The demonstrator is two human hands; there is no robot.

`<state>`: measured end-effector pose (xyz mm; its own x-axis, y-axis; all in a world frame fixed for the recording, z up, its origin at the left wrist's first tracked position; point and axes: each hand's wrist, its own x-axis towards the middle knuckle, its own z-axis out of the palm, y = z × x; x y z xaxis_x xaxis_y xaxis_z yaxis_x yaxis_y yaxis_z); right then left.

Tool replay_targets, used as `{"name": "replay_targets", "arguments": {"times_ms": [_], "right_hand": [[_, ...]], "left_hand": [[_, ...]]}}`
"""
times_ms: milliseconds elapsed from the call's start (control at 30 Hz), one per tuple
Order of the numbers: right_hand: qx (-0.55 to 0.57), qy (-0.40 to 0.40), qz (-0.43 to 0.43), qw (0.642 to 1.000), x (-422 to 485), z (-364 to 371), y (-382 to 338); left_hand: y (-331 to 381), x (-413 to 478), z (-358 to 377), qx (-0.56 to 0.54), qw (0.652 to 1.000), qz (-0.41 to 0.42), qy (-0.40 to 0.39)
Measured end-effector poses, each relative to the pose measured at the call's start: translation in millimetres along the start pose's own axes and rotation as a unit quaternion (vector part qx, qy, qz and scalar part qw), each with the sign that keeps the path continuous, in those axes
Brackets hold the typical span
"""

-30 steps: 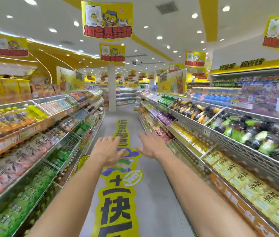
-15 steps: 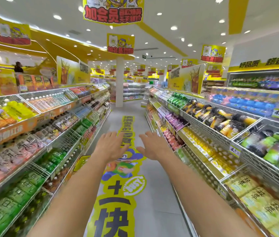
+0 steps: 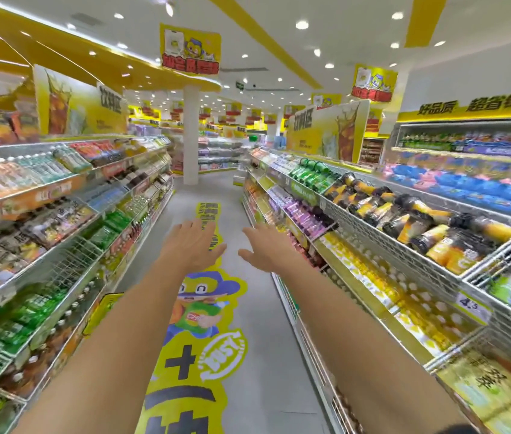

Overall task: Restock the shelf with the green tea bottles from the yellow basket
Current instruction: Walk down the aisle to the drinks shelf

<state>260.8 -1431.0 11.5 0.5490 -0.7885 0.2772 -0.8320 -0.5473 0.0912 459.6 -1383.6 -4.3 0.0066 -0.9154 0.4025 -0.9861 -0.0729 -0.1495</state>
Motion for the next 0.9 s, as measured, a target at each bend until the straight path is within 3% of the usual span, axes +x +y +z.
{"name": "replay_targets", "arguments": {"times_ms": [667, 900], "right_hand": [[0.022, 0.000, -0.027, 0.999, 434.1, 156.0, 91.7], [0.038, 0.031, -0.047, 0.998, 610.6, 186.3, 140.4]], "left_hand": [[-130.8, 364.7, 199.2, -0.009, 0.999, -0.011, -0.042], [-160.7, 519.9, 243.9, -0.012, 0.999, -0.036, -0.013]]}}
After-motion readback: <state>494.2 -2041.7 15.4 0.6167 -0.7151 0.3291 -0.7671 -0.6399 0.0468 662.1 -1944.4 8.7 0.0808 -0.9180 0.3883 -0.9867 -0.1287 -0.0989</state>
